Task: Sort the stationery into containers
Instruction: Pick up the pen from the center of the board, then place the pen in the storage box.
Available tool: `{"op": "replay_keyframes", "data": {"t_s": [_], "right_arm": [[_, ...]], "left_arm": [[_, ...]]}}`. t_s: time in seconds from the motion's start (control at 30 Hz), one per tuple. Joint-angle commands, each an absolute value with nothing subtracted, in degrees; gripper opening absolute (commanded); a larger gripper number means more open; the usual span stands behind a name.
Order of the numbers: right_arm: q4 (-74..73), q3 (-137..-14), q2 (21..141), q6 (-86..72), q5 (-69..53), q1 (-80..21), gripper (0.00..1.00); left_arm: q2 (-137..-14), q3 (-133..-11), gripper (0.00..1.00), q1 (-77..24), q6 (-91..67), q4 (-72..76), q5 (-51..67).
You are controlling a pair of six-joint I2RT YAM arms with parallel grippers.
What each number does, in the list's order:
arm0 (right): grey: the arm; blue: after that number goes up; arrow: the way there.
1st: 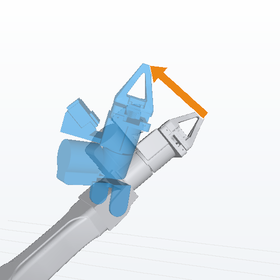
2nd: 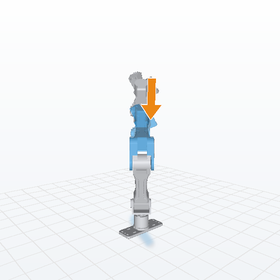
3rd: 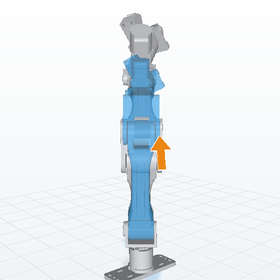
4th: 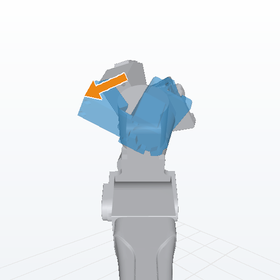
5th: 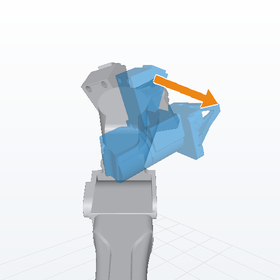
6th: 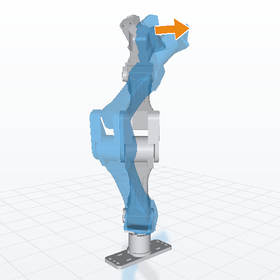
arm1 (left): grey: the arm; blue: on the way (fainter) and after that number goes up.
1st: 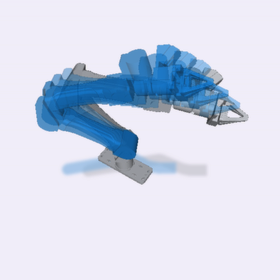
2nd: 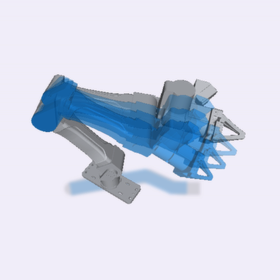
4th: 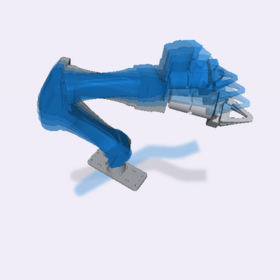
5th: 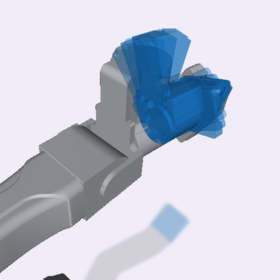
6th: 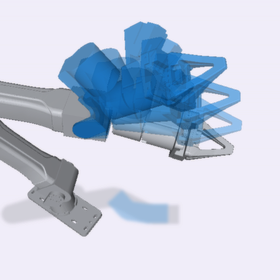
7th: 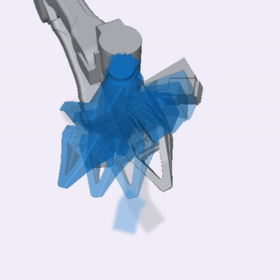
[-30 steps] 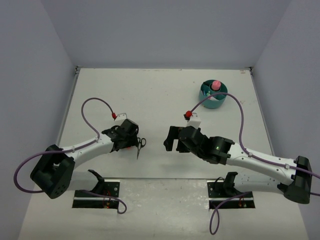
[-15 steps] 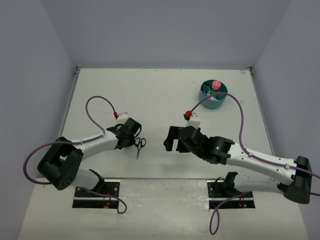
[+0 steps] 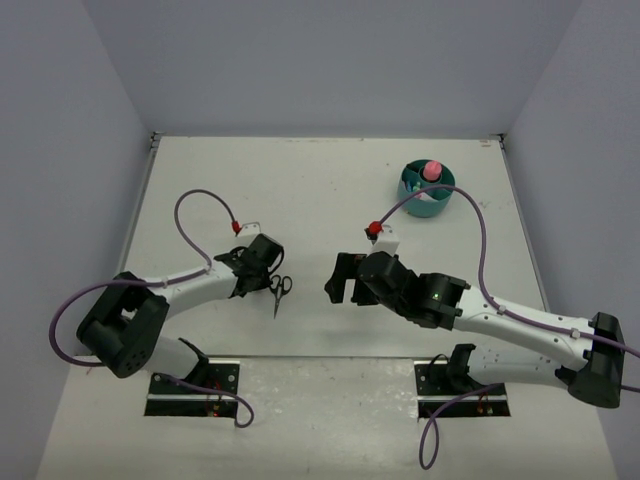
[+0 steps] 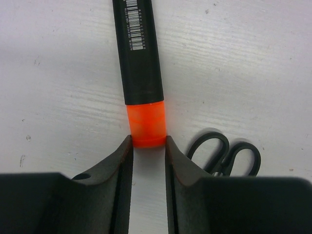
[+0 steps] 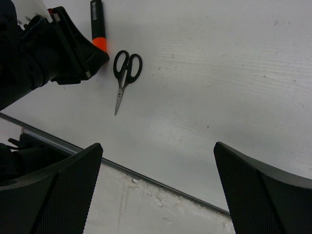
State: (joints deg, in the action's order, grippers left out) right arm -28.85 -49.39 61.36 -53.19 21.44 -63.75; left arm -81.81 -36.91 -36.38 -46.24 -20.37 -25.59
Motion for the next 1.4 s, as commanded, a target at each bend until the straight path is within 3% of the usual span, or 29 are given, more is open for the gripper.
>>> {"op": "replay_keyframes", "data": {"t_s": [0.0, 0.83, 1.03, 1.37], "right_arm": [[-25.93, -49.31, 60.29, -51.86, 20.32, -64.00, 0.99], [-23.83, -50.81, 62.95, -50.89, 18.11, -64.06, 0.99], [-23.82, -52.61, 63.87, -49.40, 18.61, -63.61, 0.99], [-15.91, -58.26, 67.58, -48.11, -1.73, -51.78, 0.99]], "left_arm": [[-78.66, -34.03, 0.00, -35.79, -45.18, -19.60, -20.81], [-60.43, -29.96, 0.00, -36.04, -43.25, -23.02, -15.53], [-54.65, -28.04, 0.00, -39.48, -40.41, -16.60, -9.48], [-43.24, -25.03, 0.00, -48.51, -35.98, -0.84, -1.81]]}}
